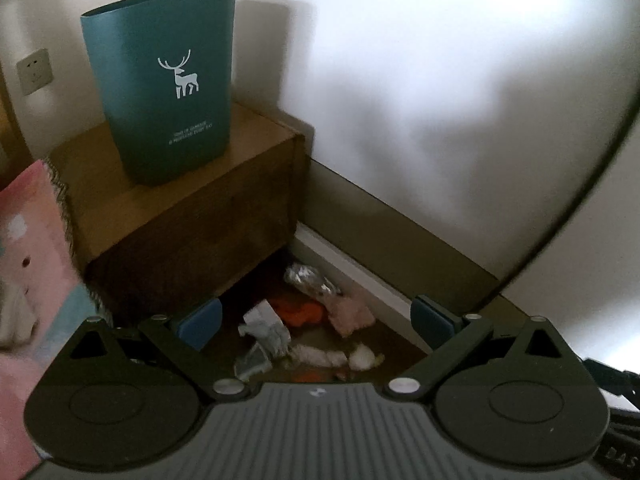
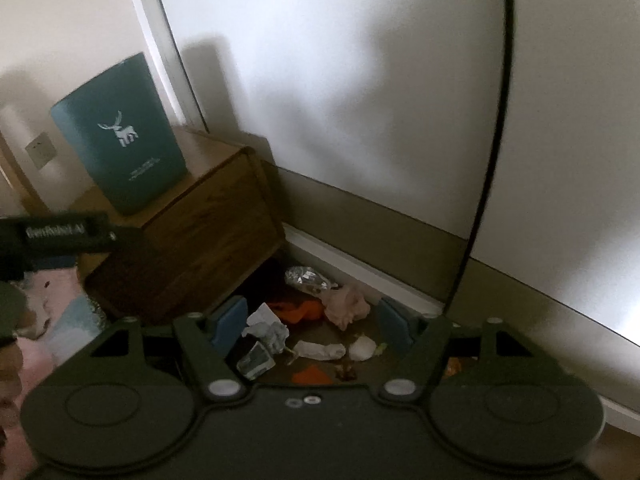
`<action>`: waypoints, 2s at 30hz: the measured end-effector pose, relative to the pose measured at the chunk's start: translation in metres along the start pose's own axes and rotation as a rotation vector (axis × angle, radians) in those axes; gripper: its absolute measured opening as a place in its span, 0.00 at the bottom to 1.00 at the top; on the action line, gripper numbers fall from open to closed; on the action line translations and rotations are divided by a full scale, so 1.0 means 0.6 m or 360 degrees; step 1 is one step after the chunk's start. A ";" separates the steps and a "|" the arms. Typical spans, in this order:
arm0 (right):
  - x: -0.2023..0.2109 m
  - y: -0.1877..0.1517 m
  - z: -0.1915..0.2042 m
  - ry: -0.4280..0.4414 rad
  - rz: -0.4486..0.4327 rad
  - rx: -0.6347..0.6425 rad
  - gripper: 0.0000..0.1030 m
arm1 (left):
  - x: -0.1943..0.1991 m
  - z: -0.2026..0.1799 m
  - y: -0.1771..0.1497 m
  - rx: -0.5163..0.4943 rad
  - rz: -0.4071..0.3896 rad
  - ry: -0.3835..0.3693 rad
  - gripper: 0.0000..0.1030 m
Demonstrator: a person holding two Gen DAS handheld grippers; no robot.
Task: Collect trash
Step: 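Lower the left tool onto a crumpled wrapper while the right tool lowers onto the pink mesh bag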
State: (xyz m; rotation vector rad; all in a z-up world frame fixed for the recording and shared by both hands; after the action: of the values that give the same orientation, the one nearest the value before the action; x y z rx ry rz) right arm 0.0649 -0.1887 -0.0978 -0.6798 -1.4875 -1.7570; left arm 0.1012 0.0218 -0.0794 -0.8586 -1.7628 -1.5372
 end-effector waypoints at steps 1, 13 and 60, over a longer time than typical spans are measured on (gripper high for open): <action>-0.016 0.005 -0.004 0.0010 0.0018 -0.0001 0.69 | -0.021 0.008 0.016 0.0011 -0.0006 -0.0004 0.98; -0.299 0.068 -0.022 0.0161 0.0189 0.0094 0.69 | -0.304 0.074 0.095 0.0042 0.0128 0.0090 0.98; -0.976 -0.082 -0.114 -0.0010 0.0798 0.0183 0.67 | -0.952 0.232 -0.364 -0.1059 0.1272 -0.0031 0.70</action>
State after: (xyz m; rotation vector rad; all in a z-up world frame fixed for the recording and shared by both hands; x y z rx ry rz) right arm 0.3798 -0.1414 -0.5960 -0.9060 -1.2709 -1.2795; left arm 0.2501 0.1004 -0.6833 -1.6428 -0.6967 -1.5134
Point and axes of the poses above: each gripper's, at about its wrist camera, not at the fingertips, and x roughly against the way its jaws point, z to its left, y to its top, the point moved 7 cm from there along -x, roughly the way its jaws point, and after that the axes turned 4 degrees about z, right-handed, at the moved point
